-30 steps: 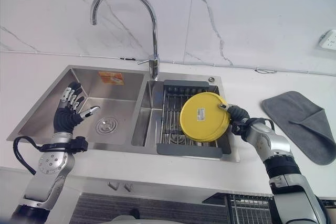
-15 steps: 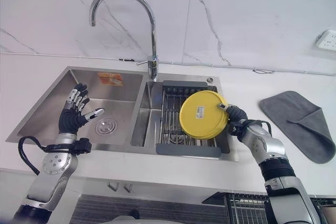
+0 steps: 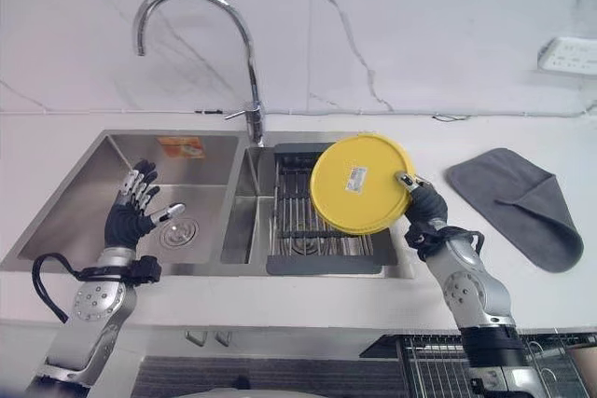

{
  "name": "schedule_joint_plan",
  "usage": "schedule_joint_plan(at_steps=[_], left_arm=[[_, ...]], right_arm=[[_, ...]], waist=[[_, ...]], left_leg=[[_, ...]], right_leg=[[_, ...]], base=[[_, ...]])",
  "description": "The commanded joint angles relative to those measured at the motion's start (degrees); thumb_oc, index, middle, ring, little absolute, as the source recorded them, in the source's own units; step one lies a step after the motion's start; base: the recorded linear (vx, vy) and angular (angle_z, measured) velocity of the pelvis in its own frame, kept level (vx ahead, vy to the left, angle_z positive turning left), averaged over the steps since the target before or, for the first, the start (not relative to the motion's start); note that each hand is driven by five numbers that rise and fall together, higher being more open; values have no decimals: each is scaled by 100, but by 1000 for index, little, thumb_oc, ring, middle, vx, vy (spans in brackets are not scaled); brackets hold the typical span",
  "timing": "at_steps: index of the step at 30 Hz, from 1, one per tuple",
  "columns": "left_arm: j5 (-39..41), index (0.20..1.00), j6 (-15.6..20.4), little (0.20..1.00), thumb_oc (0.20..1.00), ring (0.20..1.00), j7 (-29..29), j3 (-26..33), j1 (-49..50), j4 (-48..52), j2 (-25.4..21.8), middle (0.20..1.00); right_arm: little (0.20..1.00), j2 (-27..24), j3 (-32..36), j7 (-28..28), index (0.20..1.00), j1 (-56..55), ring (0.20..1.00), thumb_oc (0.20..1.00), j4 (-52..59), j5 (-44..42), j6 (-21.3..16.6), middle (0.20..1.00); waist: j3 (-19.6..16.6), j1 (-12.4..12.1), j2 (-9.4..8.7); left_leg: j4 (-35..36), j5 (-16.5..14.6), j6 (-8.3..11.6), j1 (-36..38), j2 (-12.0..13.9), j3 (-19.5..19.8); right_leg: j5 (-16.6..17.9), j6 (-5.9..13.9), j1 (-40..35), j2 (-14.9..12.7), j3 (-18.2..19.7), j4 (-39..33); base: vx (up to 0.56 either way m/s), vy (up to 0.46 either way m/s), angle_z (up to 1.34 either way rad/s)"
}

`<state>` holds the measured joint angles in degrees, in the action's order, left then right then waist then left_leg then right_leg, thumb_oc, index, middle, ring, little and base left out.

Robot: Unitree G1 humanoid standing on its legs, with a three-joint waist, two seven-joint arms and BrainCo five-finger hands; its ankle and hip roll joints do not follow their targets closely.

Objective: Place the dishes in the dishwasher.

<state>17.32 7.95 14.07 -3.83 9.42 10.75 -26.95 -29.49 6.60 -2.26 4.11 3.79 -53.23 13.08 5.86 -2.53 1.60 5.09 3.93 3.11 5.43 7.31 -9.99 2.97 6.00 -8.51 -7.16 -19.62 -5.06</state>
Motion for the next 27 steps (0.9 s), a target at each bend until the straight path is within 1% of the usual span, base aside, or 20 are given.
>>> schedule_joint_plan(at_steps=[1, 2, 3, 4, 7, 8, 10, 12, 13, 14, 15, 16, 18, 19, 20, 21, 22, 24, 25, 27], left_arm=[[46, 1000, 685, 1000, 1000, 1000, 7, 301, -203, 223, -211, 1000], [9, 1000, 770, 1000, 1000, 1000, 137, 341, -145, 255, -144, 1000], [-72, 1000, 837, 1000, 1000, 1000, 225, 378, -123, 306, -81, 1000], [-139, 1000, 898, 1000, 1000, 1000, 253, 393, -134, 327, -48, 1000], [-324, 1000, 1039, 1000, 1000, 1000, 267, 396, -214, 370, -32, 1000], [-296, 1000, 1056, 1000, 1000, 1000, 215, 395, -304, 396, -48, 1000], [-160, 1000, 1080, 1000, 1000, 1000, 2, 427, -386, 446, -49, 1000], [-213, 1000, 1108, 1000, 1000, 1000, -31, 398, -369, 500, -67, 1000], [-217, 1000, 1077, 1000, 1000, 1000, 71, 366, -364, 511, -109, 1000], [-206, 1000, 1090, 1000, 1000, 1000, 102, 364, -362, 499, -131, 1000], [-162, 1000, 1201, 1000, 1000, 1000, 158, 391, -331, 479, -177, 1000], [-145, 1000, 1301, 1000, 1000, 1000, 199, 399, -328, 500, -210, 1000], [-213, 1000, 1369, 1000, 1000, 1000, 244, 373, -346, 530, -220, 1000], [-421, 1000, 1407, 1000, 1000, 1000, 340, 290, -409, 559, -194, 1000], [-512, 1000, 1413, 1000, 1000, 1000, 377, 254, -435, 574, -190, 1000], [-619, 1000, 1403, 1000, 1000, 1000, 442, 222, -467, 581, -199, 1000], [-703, 1000, 1385, 1000, 1000, 1000, 490, 218, -502, 588, -224, 1000], [-731, 1000, 1354, 1000, 1000, 1000, 464, 265, -535, 631, -281, 1000], [-781, 1000, 1324, 1000, 1000, 1000, 462, 284, -587, 661, -352, 1000], [-1019, 1000, 1243, 1000, 1000, 1000, 547, 212, -791, 754, -468, 1000]], right_arm=[[200, -25, 243, 136, 200, 712, 200, 200, 164, -590, -676, 200], [200, -1, 221, 213, 200, 737, 200, 200, 239, -651, -704, 200], [200, 60, 226, 257, 200, 740, 200, 200, 346, -715, -727, 200], [200, 118, 227, 246, 200, 728, 200, 200, 437, -784, -789, 200], [200, 318, 222, 63, 200, 629, 200, 200, 737, -700, -978, 200], [200, 477, 284, -112, 200, 472, 200, 200, 949, -666, -1044, 200], [200, 594, 486, -27, 200, 236, 200, 200, 1066, -679, -1073, 200], [200, 553, 570, 95, 200, 81, 200, 200, 1140, -795, -1097, 200], [200, 515, 555, 148, 200, 32, 200, 200, 1165, -890, -1133, 200], [200, 488, 548, 166, 200, 33, 200, 200, 1156, -943, -1148, 200], [200, 370, 565, 222, 200, 60, 200, 200, 1130, -1138, -1211, 200], [200, 262, 571, 251, 200, 135, 200, 200, 1106, -1250, -1303, 200], [200, 232, 561, 292, 200, 189, 200, 200, 1089, -1270, -1402, 200], [200, 290, 529, 323, 200, 211, 200, 200, 1166, -1262, -1481, 200], [200, 315, 515, 314, 200, 196, 200, 200, 1230, -1243, -1507, 200], [200, 364, 488, 300, 200, 164, 200, 200, 1328, -1216, -1503, 200], [200, 447, 461, 337, 200, 125, 200, 200, 1395, -1208, -1505, 200], [200, 557, 454, 332, 200, 104, 200, 200, 1443, -1202, -1502, 200], [200, 612, 447, 325, 200, 115, 200, 200, 1468, -1243, -1486, 200], [200, 679, 475, 262, 200, 137, 200, 200, 1561, -1294, -1415, 200]], waist=[[-150, -100, -285], [-56, -160, -338], [25, -211, -404], [66, -216, -429], [150, -89, -386], [200, 82, -349], [336, 245, -420], [407, 312, -485], [453, 300, -537], [474, 280, -551], [487, 241, -515], [479, 186, -468], [448, 136, -447], [398, 96, -468], [382, 72, -489], [363, 38, -512], [345, -19, -534], [330, -111, -557], [314, -174, -586], [262, -195, -619]], left_leg=[[-425, -254, 207, 225, 85, 250], [-1155, -330, 175, -33, -199, 633], [-1720, -521, 88, -243, -460, 864], [-1784, -591, 30, -306, -573, 951], [-1069, -813, -172, -23, -731, 961], [-698, -880, -285, 238, -825, 1098], [-641, -935, -343, 333, -962, 1300], [-591, -958, -347, 392, -1007, 1374], [-581, -954, -349, 411, -1004, 1320], [-563, -944, -358, 429, -990, 1263], [-407, -900, -401, 472, -888, 1100], [-221, -747, -451, 471, -837, 993], [-132, -653, -514, 439, -831, 925], [-119, -584, -599, 351, -853, 847], [-125, -572, -628, 322, -863, 805], [-143, -563, -650, 294, -860, 735], [-170, -560, -643, 276, -807, 644], [-208, -564, -588, 260, -706, 546], [-222, -568, -523, 259, -608, 455], [-231, -543, -285, 261, -303, 295]], right_leg=[[60, -160, 205, 71, 661, 6], [125, -196, 241, 51, 848, 6], [205, -190, 284, -12, 943, 6], [272, -178, 325, -44, 989, 6], [529, -27, 598, -148, 1158, 6], [808, 167, 923, -238, 1335, 22], [1058, 261, 1217, -349, 1492, 158], [1245, 307, 1337, -361, 1490, 111], [1277, 314, 1390, -357, 1270, 283], [1243, 309, 1402, -343, 1180, 396], [1004, 291, 1323, -174, 983, 689], [685, 203, 1206, -2, 872, 979], [438, 118, 1084, 80, 841, 1249], [340, 54, 915, 72, 806, 1476], [334, 49, 857, 30, 791, 1571], [399, 63, 789, -95, 721, 1698], [520, 106, 705, -325, 601, 1768], [683, 185, 573, -652, 434, 1714], [797, 271, 425, -888, 289, 1536], [930, 429, 175, -1226, 135, 880]], base=[[-180, 109, -30], [-211, 148, -51], [-288, 216, -72], [-283, 261, -103], [-188, 313, -109], [-189, 363, -35], [-219, 343, -35], [-212, 195, -11], [-210, 91, -14], [-269, 84, -58], [-320, 114, -62], [-334, 123, -66], [-239, 59, -90], [-203, -22, -89], [-193, -92, -41], [-131, -217, -47], [-116, -274, -43], [-108, -363, -86], [-119, -556, -105], [-115, -687, -55]])
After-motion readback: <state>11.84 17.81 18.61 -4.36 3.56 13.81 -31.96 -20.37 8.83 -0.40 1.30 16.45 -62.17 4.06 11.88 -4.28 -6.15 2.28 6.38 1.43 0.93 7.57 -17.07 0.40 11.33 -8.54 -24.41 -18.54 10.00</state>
